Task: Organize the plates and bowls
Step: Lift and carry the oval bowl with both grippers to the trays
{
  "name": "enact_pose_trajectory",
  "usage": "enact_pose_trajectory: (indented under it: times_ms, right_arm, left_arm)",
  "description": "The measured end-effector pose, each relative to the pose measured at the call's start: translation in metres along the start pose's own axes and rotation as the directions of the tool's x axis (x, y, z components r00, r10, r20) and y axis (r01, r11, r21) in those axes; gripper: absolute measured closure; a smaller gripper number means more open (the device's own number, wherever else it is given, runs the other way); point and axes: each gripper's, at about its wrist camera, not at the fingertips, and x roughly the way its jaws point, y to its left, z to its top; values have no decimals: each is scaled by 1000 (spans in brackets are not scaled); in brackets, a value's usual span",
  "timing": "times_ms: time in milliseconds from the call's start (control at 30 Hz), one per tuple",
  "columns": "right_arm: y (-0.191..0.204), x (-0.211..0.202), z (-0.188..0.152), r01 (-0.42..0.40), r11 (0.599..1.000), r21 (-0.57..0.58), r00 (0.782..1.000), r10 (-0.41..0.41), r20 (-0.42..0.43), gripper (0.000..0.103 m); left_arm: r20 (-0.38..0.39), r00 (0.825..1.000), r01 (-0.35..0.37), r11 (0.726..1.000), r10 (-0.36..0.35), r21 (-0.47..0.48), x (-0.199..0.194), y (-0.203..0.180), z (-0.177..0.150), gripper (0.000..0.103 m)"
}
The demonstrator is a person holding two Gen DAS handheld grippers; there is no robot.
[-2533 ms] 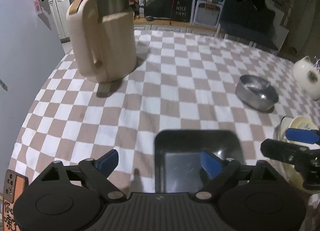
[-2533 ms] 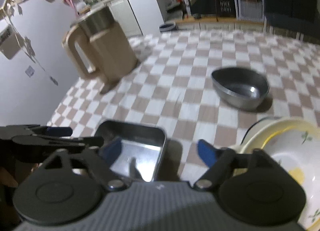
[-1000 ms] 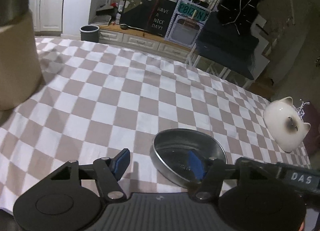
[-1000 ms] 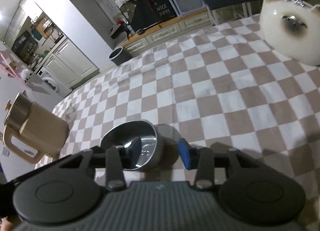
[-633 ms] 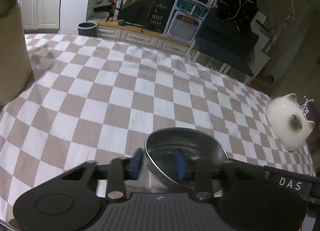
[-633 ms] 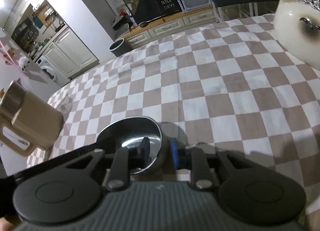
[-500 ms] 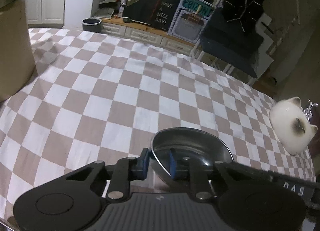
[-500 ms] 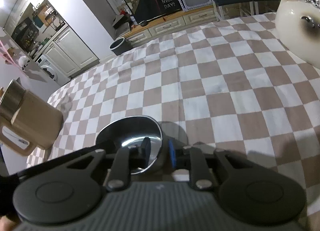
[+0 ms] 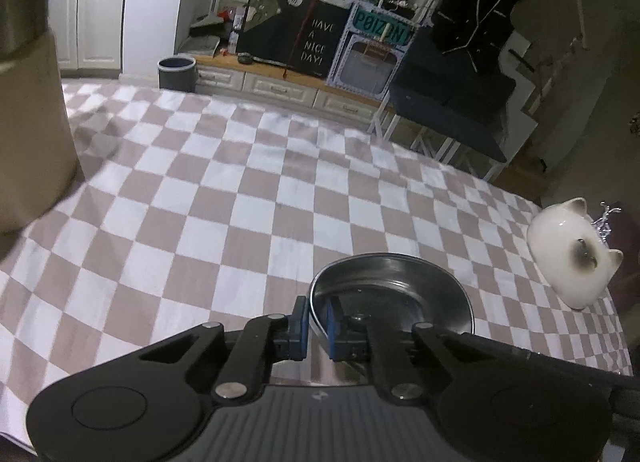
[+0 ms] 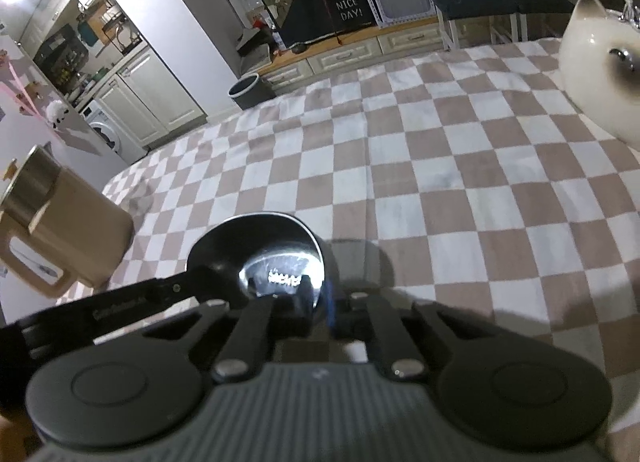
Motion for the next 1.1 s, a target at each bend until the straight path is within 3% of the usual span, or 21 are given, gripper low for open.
enact_pose_trajectory:
  times_ms: [333, 867, 1100]
  right_arm:
    - [31, -44, -14, -70, 996, -60, 996, 73, 52, 95]
    - [89, -94, -56, -219, 962, -161, 972, 230, 56, 94]
    - [97, -102, -74, -270, 948, -168, 960, 279, 32, 93]
  left_arm:
    - [74, 997, 17, 1000, -18, 8, -59, 16, -1, 94]
    - [186, 982, -27, 1000, 27, -2, -167, 62, -26, 94]
    - [203, 978, -43, 999, 41, 6, -196, 77, -46, 94]
